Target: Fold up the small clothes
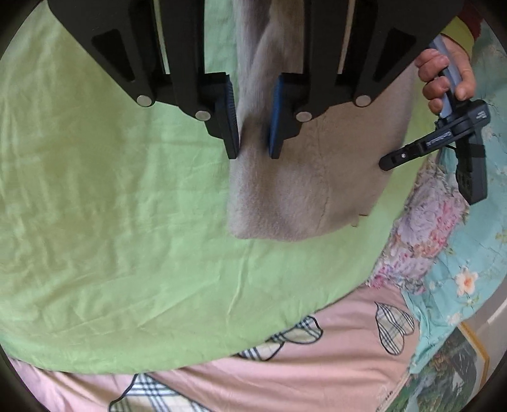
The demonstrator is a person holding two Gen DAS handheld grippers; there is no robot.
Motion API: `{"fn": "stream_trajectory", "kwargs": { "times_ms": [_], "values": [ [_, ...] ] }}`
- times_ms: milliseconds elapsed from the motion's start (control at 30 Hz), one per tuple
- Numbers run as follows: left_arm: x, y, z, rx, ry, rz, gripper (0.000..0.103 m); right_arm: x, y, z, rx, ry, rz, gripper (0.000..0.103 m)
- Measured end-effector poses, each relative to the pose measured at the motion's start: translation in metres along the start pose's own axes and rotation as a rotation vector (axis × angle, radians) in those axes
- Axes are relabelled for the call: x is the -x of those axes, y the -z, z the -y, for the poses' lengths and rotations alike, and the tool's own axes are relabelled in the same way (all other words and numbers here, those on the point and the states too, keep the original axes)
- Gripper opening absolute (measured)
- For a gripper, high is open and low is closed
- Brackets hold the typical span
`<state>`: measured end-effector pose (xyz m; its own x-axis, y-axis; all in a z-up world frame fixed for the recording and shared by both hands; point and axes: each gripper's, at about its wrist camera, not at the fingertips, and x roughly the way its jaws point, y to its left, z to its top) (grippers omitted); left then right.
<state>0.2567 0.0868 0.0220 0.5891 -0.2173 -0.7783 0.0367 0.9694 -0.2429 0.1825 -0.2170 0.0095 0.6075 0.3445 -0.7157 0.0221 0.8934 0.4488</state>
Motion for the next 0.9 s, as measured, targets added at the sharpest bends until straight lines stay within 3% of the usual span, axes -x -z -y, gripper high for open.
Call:
{"fn": "stream_trajectory", "kwargs": {
  "times_ms": [133,233,433,567,800,900],
  "values": [
    [0.036,0.021,0.003,0.003,0.012,0.029,0.034,0.031,0.019,-0.01,0.003,-0.038,0.034,0.033],
    [0.062,0.049,0.008,-0.017,0.011,0.047,0.05,0.047,0.038,-0.021,0.024,-0.062,0.046,0.034],
    [0.092,0.107,0.026,-0.063,-0.002,0.043,0.064,0.067,0.074,-0.04,0.088,-0.058,0.03,0.035],
    [0.104,0.14,0.032,-0.06,-0.005,0.032,0.065,0.076,0.092,-0.044,0.118,-0.039,0.035,0.058],
    [0.124,0.172,0.041,-0.123,-0.085,0.057,0.076,0.093,0.12,-0.047,0.15,0.011,0.055,0.06],
    [0.132,0.18,0.039,-0.134,-0.093,0.07,0.081,0.098,0.133,-0.052,0.184,0.025,0.057,0.068]
  ]
}}
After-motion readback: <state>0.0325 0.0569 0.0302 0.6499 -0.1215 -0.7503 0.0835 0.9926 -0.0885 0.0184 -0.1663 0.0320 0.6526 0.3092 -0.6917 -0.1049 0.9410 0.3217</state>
